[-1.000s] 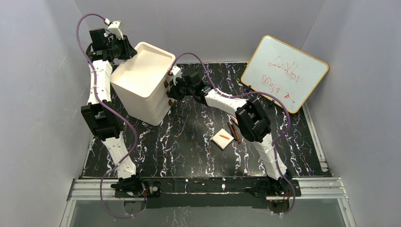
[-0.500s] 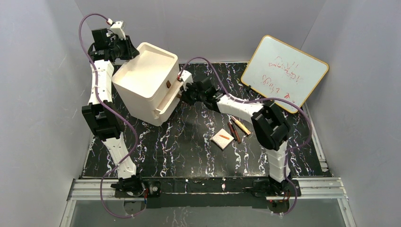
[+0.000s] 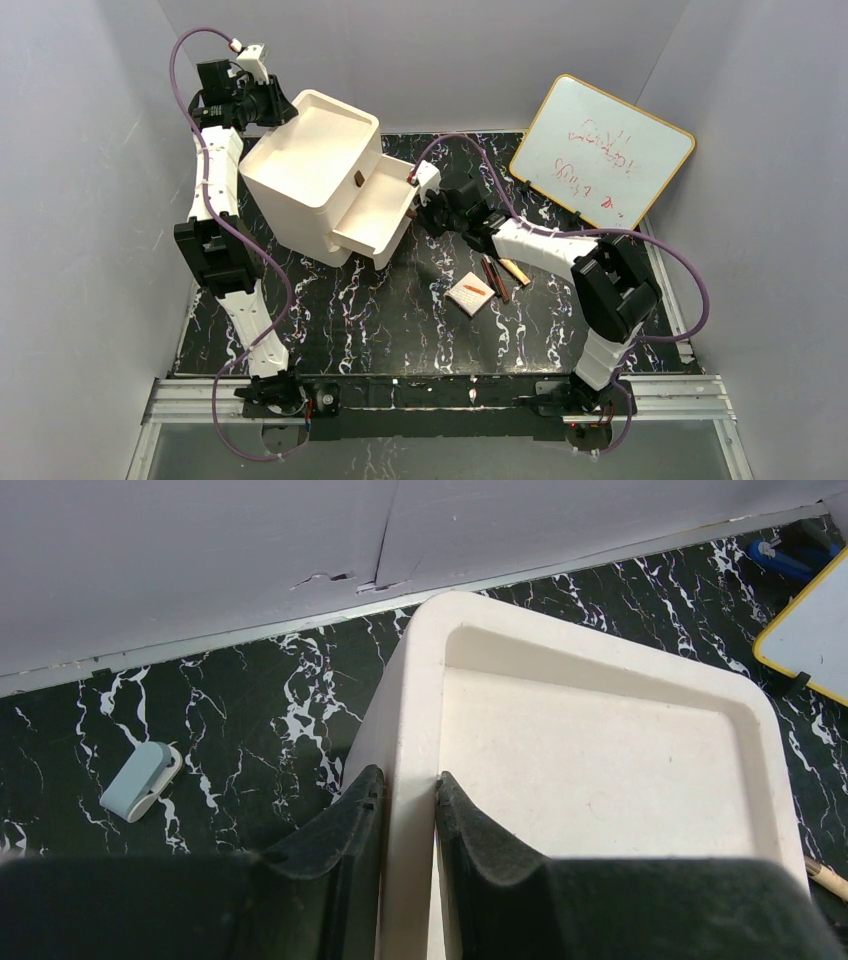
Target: Organize the makeup
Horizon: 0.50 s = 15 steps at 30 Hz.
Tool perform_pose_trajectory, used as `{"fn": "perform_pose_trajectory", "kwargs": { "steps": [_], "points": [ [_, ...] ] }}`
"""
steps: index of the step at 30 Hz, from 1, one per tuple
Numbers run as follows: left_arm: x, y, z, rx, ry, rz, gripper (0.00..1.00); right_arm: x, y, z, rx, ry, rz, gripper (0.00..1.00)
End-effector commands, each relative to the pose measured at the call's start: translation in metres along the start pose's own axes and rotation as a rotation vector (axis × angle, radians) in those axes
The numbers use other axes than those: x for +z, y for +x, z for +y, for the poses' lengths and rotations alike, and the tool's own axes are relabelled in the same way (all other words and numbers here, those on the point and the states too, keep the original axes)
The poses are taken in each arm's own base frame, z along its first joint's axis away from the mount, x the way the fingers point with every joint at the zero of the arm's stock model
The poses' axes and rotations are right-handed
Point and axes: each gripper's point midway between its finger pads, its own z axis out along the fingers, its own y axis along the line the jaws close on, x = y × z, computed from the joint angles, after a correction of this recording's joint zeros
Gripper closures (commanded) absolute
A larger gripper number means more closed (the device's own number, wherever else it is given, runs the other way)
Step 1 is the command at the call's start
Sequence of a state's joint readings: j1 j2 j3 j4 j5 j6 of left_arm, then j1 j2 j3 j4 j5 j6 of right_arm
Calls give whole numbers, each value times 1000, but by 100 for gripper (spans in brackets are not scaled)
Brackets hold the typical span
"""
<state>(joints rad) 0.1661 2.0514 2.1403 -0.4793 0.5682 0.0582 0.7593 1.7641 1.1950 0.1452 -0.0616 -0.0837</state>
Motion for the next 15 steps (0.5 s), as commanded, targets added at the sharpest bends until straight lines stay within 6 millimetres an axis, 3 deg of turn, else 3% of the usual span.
{"fn": "perform_pose_trajectory", "kwargs": {
  "steps": [1,5,8,10,11,15],
  "points": [
    [4,51,-27,-100,75,175,100,-19,6,-22,5,102,26,99],
    [4,52,-27,-101,75,178,100,-32,13,-31,8,147,64,97],
    [5,54,-26,-101,74,182,100,-47,21,-36,17,172,101,72],
    [5,54,-26,-99,74,182,100,-62,32,-37,35,189,139,41],
    [4,53,-26,-97,74,180,100,-69,37,-36,48,192,154,31],
    [5,52,-27,-97,84,178,100,-99,65,-27,112,187,240,16]
  ]
}}
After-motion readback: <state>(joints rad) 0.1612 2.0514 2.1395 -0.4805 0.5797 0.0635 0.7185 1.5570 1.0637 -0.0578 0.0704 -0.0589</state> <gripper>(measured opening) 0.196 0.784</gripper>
